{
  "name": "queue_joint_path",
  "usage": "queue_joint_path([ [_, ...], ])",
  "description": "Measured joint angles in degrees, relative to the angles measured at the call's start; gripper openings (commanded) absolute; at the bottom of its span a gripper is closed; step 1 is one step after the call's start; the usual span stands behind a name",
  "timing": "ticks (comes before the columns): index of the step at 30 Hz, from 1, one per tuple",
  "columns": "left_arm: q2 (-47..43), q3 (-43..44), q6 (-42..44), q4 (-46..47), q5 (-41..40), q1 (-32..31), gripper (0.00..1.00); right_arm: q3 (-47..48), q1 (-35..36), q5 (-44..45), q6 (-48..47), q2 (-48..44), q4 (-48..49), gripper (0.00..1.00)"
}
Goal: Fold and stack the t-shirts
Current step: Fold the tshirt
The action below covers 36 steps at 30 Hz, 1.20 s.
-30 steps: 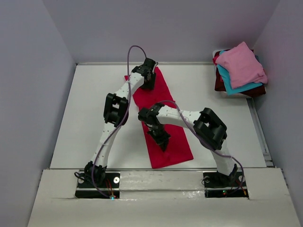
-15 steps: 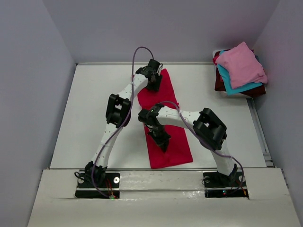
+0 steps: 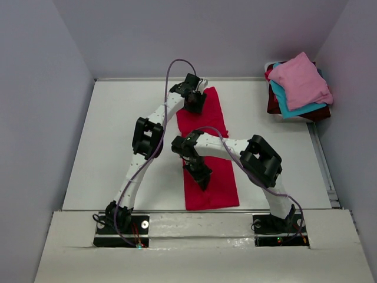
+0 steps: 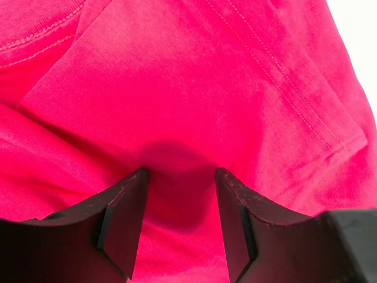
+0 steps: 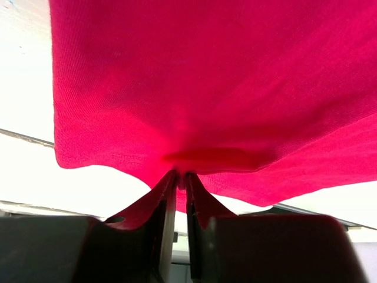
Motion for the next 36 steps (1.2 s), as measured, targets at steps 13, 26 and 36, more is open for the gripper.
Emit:
queue_joint_path([
  [13,0.33,0.00,0.83,1.55,8.22,-0.85,0.65,0.02,0.00,0.46,0.96,0.00,-0.02,0.54],
  [26,-4.07,-8.68,0.70,7.56,2.67,-1.97,0.74,3.76,0.00,9.94,4.92,-0.04,-1.03,0.78],
  [36,-6.69,-12.28,-2.08,7.21,-5.14,-0.92,0.78,7.76,-7.65,17.16,9.79,-4.59,-0.87,0.75],
])
